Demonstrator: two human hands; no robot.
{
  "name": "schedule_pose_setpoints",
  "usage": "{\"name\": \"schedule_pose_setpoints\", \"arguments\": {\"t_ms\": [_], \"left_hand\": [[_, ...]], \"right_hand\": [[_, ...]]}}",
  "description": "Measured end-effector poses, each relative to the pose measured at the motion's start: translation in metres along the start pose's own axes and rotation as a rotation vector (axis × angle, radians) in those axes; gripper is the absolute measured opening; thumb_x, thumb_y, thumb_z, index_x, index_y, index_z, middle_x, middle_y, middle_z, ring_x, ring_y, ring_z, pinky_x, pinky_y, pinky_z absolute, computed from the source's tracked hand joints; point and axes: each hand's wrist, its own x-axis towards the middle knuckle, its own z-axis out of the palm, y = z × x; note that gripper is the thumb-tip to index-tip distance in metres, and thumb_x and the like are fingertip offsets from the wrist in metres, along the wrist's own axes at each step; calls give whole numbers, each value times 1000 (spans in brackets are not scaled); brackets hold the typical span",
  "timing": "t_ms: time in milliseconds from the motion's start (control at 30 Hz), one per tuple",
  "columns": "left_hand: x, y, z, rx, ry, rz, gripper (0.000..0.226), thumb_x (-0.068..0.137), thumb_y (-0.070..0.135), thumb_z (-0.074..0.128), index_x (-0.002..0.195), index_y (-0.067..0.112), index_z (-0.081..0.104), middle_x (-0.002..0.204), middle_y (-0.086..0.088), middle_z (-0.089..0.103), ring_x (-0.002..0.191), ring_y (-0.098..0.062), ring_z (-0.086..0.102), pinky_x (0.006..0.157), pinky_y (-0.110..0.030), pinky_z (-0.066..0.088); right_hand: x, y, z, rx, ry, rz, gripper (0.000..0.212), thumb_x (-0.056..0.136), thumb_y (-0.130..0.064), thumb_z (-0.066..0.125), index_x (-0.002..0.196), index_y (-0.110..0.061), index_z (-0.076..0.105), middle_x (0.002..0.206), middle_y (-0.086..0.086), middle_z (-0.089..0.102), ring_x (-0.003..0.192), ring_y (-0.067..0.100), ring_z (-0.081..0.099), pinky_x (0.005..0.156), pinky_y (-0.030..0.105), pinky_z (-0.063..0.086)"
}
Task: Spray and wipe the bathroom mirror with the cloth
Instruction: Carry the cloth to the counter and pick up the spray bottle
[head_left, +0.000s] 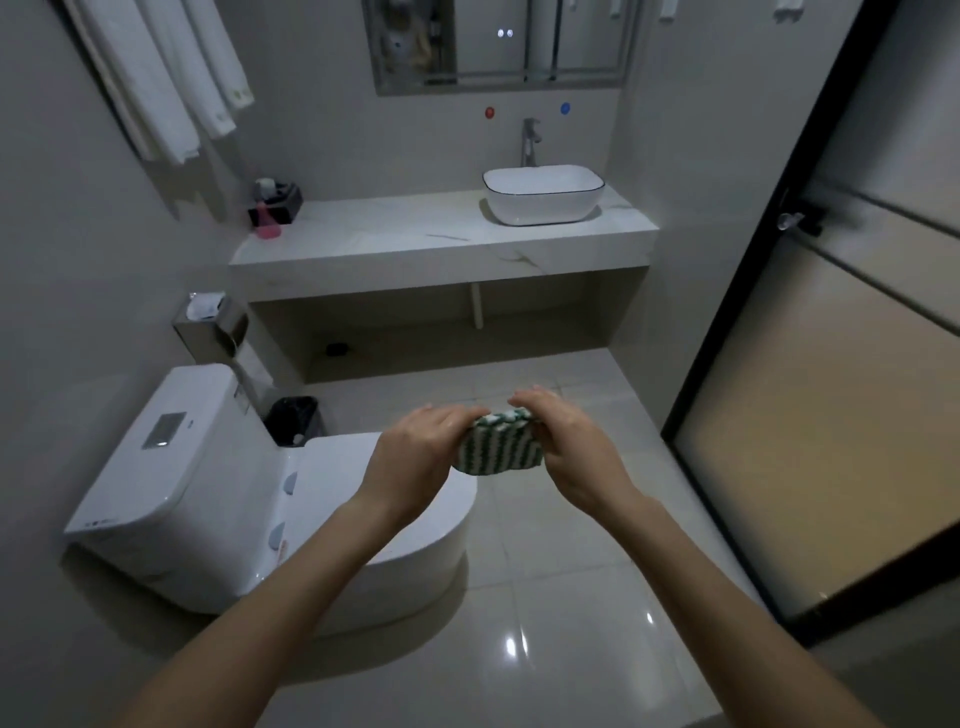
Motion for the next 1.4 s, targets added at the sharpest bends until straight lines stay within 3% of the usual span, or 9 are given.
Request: {"name": "schedule_pose_setpoints", "arguments": {"t_ms": [133, 333, 500, 633, 833, 967, 1100, 1233, 1400], "left_hand": [[59, -12, 24, -13, 31, 2, 27, 84, 19, 59, 109, 11, 65, 98, -8, 73, 82, -27, 70, 63, -37, 60], [117, -48, 75, -78, 10, -23, 32, 88, 29, 44, 102, 14, 68, 93, -3, 74, 77, -21, 72, 57, -31, 59], [187, -100, 128, -166, -22, -59, 36, 88, 34, 43, 105, 16, 69, 97, -1, 74, 80, -18, 70, 61, -28, 58], [256, -148, 167, -228, 16, -73, 36, 87, 35, 45, 109, 19, 67, 104, 2, 72, 90, -14, 69, 71, -27, 56], [356, -215, 196, -238, 99, -92, 34, 86, 35, 47, 108, 21, 68, 102, 6, 72, 90, -6, 65, 72, -22, 53], [407, -249, 218, -230, 125, -106, 36, 86, 39, 47, 107, 21, 70, 102, 8, 72, 88, -3, 65, 72, -20, 52], [443, -286, 245, -208, 121, -164, 37, 85, 41, 48, 105, 21, 71, 100, 9, 73, 86, -2, 66, 71, -21, 55], [479, -332, 268, -147, 113, -254, 31, 84, 38, 55, 105, 22, 71, 99, 10, 73, 79, -1, 65, 68, -22, 56], [538, -393, 280, -26, 110, -350, 28, 84, 37, 57, 102, 21, 72, 94, 8, 74, 75, -7, 68, 66, -19, 52]], "right_hand": [[54, 43, -10, 33, 6, 1, 39, 93, -8, 52, 131, -15, 52, 140, 4, 49, 134, 19, 38, 107, 33, 32], [117, 101, -3, 76, -50, 30, 29, 91, -15, 57, 120, -14, 59, 134, 4, 55, 129, 20, 44, 103, 35, 38], [188, 145, 0, 66, -76, 66, 30, 85, -23, 52, 111, -13, 63, 109, 6, 66, 100, 24, 60, 79, 34, 45], [273, 184, -6, 6, -64, 64, 26, 89, -8, 57, 114, -9, 62, 113, 9, 65, 104, 26, 59, 83, 32, 43], [390, 216, -22, -36, -43, 39, 30, 92, -5, 51, 119, -12, 61, 117, 5, 64, 107, 23, 58, 84, 38, 47], [449, 242, -20, 28, -36, 38, 29, 91, -7, 53, 117, -13, 62, 115, 3, 64, 104, 22, 59, 84, 41, 49], [511, 272, -6, 60, -84, 21, 33, 89, -23, 46, 116, -16, 62, 113, 1, 65, 103, 19, 60, 82, 41, 49], [588, 304, 18, 78, -121, -59, 27, 93, -11, 50, 118, -14, 62, 116, 1, 64, 106, 19, 59, 86, 39, 48], [692, 330, 36, 113, -187, -156, 28, 94, -11, 49, 119, -17, 61, 115, 3, 64, 106, 20, 58, 84, 36, 47]]}}
